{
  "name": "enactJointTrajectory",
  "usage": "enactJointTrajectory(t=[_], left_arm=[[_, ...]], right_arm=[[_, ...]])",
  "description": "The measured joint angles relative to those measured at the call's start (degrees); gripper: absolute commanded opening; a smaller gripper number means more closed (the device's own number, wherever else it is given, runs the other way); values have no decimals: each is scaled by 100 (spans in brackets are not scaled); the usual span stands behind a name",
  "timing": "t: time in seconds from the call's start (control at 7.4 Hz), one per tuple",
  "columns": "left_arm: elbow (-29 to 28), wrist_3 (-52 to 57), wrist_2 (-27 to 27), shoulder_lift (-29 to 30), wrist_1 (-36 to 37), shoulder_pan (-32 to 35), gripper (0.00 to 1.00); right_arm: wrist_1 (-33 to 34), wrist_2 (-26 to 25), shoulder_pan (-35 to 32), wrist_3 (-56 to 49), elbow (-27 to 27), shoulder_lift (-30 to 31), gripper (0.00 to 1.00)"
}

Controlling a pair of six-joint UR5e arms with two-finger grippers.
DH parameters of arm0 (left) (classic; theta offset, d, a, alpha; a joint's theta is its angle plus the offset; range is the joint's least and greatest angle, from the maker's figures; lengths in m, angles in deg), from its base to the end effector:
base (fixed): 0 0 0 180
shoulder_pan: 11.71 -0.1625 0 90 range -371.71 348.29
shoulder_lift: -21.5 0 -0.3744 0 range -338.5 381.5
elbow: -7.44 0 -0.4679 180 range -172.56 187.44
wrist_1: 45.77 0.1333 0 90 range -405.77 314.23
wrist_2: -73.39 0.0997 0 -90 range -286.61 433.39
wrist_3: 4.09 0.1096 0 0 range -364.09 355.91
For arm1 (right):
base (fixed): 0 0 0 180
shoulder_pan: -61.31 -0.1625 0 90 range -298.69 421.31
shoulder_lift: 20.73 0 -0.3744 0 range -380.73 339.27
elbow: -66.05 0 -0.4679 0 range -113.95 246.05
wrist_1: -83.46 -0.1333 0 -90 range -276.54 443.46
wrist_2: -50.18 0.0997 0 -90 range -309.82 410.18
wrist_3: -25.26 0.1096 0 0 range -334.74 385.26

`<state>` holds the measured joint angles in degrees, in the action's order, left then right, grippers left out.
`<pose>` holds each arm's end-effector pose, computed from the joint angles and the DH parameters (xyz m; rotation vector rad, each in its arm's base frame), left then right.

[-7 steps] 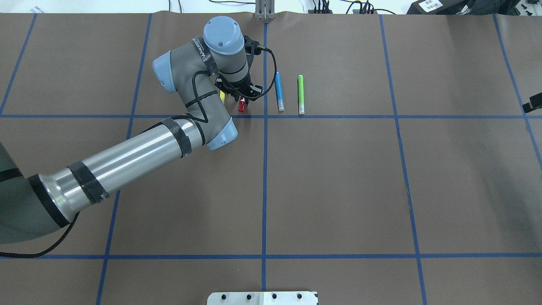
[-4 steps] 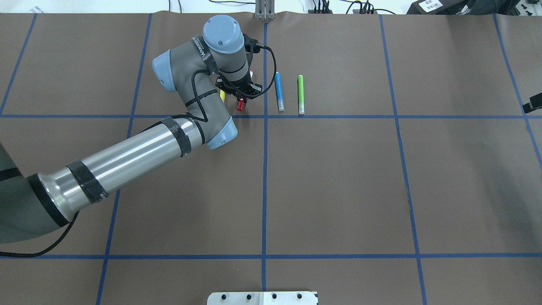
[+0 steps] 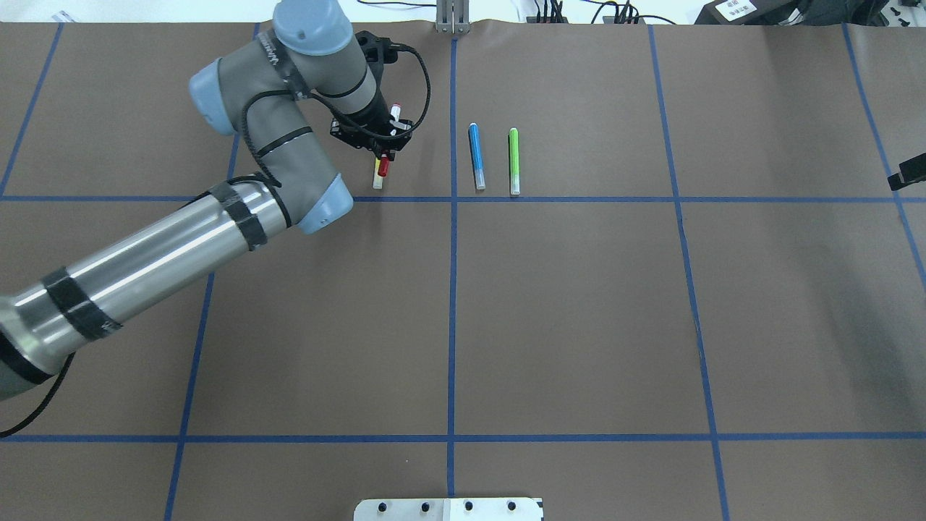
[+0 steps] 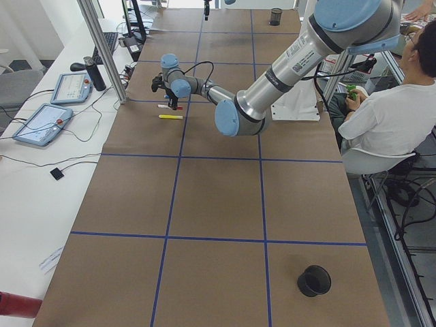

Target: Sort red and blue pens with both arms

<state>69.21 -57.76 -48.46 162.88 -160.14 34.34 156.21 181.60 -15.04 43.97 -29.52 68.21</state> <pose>0.5417 -0.6706 0.2016 0.1376 0.9502 0.0740 -0.0816 -0.5936 0.5176 0.1840 -0.7944 -0.0673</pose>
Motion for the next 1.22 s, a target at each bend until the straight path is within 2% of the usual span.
enactJointTrajectory(t=[0.27, 0.68, 0.81, 1.22], left_arm=[[1054, -208, -643, -989, 121, 415, 0], [1722, -262, -2561, -2169, 211, 1721, 0], [2076, -258, -2926, -2693, 205, 2024, 0], [2985, -266, -3197, -4261, 204, 2516, 0]], right_arm=[[11, 16, 64, 64, 16, -140, 100], [-8, 40, 513, 1196, -80, -455, 100], [-10, 41, 658, 1446, -131, -514, 100], [-11, 34, 830, 1648, -190, -589, 100]])
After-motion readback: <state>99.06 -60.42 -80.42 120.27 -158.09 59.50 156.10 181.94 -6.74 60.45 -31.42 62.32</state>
